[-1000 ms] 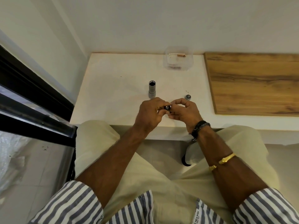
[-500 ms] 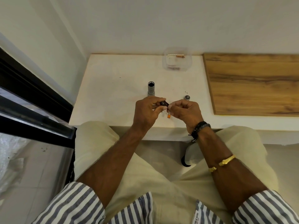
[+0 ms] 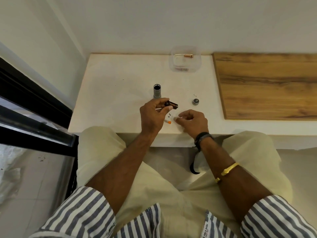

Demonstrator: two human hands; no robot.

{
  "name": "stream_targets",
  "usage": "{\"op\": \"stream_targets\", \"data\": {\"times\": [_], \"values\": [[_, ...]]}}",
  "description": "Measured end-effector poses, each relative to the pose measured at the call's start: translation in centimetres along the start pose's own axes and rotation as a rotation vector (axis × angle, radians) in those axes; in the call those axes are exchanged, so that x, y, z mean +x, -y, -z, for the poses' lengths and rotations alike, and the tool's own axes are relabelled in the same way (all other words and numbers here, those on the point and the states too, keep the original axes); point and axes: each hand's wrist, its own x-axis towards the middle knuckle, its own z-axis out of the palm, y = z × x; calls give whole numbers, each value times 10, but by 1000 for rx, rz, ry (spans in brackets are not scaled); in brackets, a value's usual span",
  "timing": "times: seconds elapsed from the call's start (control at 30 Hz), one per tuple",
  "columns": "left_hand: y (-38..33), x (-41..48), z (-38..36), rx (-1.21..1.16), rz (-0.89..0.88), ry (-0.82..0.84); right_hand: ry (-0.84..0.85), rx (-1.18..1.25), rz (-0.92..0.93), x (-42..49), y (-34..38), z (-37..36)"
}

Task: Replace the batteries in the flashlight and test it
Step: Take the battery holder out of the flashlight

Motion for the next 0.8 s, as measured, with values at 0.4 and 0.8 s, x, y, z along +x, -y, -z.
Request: {"op": "stream_targets", "data": {"times": [0.4, 0.8], "values": [[2, 4, 8, -93, 64, -50, 6, -535, 297, 0, -5, -30], [5, 8, 9, -828, 587, 122, -426, -127, 252, 33, 6, 39]]}}
